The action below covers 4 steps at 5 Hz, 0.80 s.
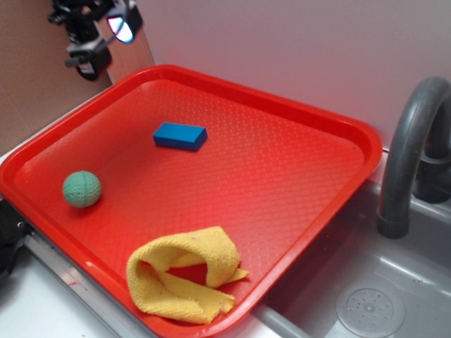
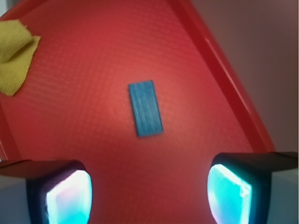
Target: Grab the blue block.
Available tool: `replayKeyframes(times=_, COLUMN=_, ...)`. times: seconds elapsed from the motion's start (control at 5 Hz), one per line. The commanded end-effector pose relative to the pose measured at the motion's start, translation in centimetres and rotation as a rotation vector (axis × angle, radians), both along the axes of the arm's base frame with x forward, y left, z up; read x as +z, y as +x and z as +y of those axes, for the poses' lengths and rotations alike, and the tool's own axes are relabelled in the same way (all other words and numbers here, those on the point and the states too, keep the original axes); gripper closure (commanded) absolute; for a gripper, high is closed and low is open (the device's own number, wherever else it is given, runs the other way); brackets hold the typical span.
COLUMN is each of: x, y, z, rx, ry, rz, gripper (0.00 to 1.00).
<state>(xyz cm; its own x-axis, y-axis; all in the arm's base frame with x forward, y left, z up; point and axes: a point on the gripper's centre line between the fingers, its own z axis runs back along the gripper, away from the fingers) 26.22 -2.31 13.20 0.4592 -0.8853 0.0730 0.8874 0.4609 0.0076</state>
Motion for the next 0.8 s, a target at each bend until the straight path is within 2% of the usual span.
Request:
replayKeyframes(times=0.0, x=-4.2, y=1.2, z=-3.6, rx=-0.055, ry=0.053, rz=0.067, gripper=0.0)
replayKeyframes(times=0.2, x=-6.8, y=1.6, z=-3.8, rx=0.02, ry=0.186, rz=0.12, gripper=0.0)
replayKeyframes(times=0.4, x=-7.6, y=2.1, z=-3.9, rx=0.037, ry=0.222, rz=0.12, gripper=0.0)
replayKeyframes(times=0.6, x=-8.5, y=2.0, z=-4.3, rx=0.013, ry=0.235, rz=0.128, gripper=0.0)
